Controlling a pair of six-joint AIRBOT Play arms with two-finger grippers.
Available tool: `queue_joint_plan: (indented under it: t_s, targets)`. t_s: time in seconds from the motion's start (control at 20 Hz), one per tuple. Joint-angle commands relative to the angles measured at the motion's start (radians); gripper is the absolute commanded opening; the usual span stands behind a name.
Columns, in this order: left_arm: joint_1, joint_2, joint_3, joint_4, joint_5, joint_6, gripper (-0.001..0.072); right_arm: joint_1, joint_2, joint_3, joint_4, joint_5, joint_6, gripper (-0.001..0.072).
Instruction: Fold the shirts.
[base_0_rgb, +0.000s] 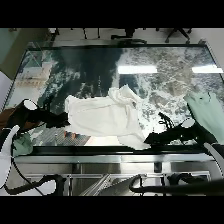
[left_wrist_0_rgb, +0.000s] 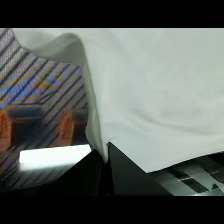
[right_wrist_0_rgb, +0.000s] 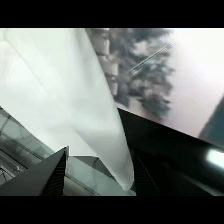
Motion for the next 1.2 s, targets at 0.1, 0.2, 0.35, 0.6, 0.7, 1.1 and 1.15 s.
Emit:
queue_joint_plan:
  t_s: [0.1, 0.2, 0.35, 0.6, 0.7, 1.1, 1.15]
  targets:
    - [0.0, 0.001, 0.004, -0.002, -0.002, 0.008, 0.0015, 0.06, -0.056, 0.0, 0.004, -0.062, 0.004, 0.0341]
    - [0.0, 0.003, 0.004, -0.003, -0.003, 0.02, 0.0015, 0.061, -0.087, 0.0, 0.008, -0.042, 0.004, 0.0066]
    - [0.0, 0.059, 0.019, -0.005, -0.007, 0.03, 0.0015, 0.057, -0.077, 0.061, -0.033, 0.016, 0.015, 0.0019]
    - [-0.003, 0.252, 0.258, -0.185, -0.078, 0.042, 0.0014, 0.047, -0.037, 0.577, -0.356, 0.119, 0.166, 0.0019]
    - [-0.007, 0.332, 0.402, -0.26, -0.095, 0.04, 0.0014, 0.043, -0.025, 0.848, -0.355, 0.121, 0.166, 0.0019]
    - [-0.006, 0.504, 1.102, -0.332, -0.126, 0.031, 0.0013, 0.045, 0.032, 1.651, -0.336, 0.078, 0.093, 0.0018]
    - [-0.006, 0.495, 1.164, -0.333, -0.131, 0.02, 0.0013, 0.045, 0.056, 1.66, -0.323, 0.044, 0.061, 0.0019]
